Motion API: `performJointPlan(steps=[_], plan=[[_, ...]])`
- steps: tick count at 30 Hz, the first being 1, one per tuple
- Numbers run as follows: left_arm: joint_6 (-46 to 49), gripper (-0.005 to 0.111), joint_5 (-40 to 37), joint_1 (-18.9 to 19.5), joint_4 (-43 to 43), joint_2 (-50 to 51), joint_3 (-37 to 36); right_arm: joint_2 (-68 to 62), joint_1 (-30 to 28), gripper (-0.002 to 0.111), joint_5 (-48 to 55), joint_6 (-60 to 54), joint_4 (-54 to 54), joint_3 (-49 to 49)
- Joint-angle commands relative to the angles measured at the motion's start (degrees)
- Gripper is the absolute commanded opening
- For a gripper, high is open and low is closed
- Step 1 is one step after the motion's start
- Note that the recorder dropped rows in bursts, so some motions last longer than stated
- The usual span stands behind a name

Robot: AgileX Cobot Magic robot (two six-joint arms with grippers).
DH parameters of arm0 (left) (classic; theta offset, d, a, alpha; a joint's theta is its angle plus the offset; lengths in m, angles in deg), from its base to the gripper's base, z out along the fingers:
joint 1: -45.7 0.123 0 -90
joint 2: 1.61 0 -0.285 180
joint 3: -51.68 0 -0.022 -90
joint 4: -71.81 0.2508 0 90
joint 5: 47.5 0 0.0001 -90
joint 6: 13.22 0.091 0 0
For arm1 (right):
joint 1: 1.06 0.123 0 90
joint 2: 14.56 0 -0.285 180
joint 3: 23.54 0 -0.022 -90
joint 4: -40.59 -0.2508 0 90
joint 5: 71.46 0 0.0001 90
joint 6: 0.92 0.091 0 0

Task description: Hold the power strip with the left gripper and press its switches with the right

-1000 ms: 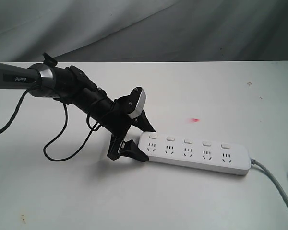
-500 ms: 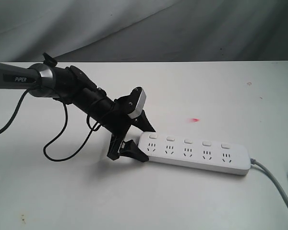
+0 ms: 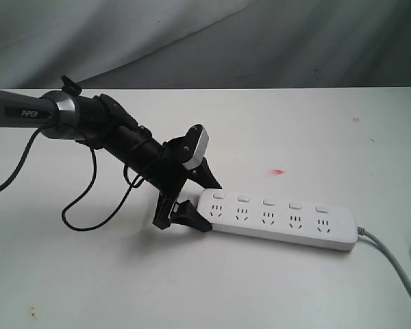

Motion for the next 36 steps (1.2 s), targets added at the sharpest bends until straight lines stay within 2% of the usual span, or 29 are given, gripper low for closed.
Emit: performJointPlan(steps=[1,9,14,17,20,23,26,28,33,36], plan=[[0.38,0.032,-0.1,-0.25,-0.48,-0.03,0.2,0.32,-0.43,0.0,-4.6,-0.42,1.55,0.14],[0.38,0.032,-0.1,-0.25,-0.48,-0.03,0.2,0.32,-0.43,0.0,-30.7,-0.42,1.55,0.14],[0.38,0.032,-0.1,-0.25,-0.48,-0.03,0.2,0.32,-0.43,0.0,-38.83,-0.18,1.43,0.14],[0.38,0.032,-0.1,-0.25,-0.48,-0.03,0.2,0.32,-0.43,0.0,-47.4,2.02,-2.69,0.14],[0.38,0.032,-0.1,-0.25,-0.48,-0.03,0.2,0.32,-0.43,0.0,-54.95,9.72,-9.44,0.14],[0.38,0.032,-0.1,-0.25,-0.48,-0.03,0.2,0.32,-0.43,0.0,-52.03,12.45,-13.53,0.14],[0.38,0.032,-0.1,-0.25,-0.48,-0.03,0.2,0.32,-0.43,0.0,-44.74,15.26,-15.22,0.08],[0.38,0.032,-0.1,-0.25,-0.48,-0.03,0.2,0.32,-0.43,0.0,-37.14,15.11,-18.82,-3.01],[0.38,0.032,-0.1,-0.25,-0.48,-0.03,0.2,-6.56,-0.43,0.0,-31.89,14.83,-19.24,-13.57],[0.38,0.032,-0.1,-0.25,-0.48,-0.03,0.2,-13.8,-0.43,0.0,-24.73,14.83,-17.9,-22.43]])
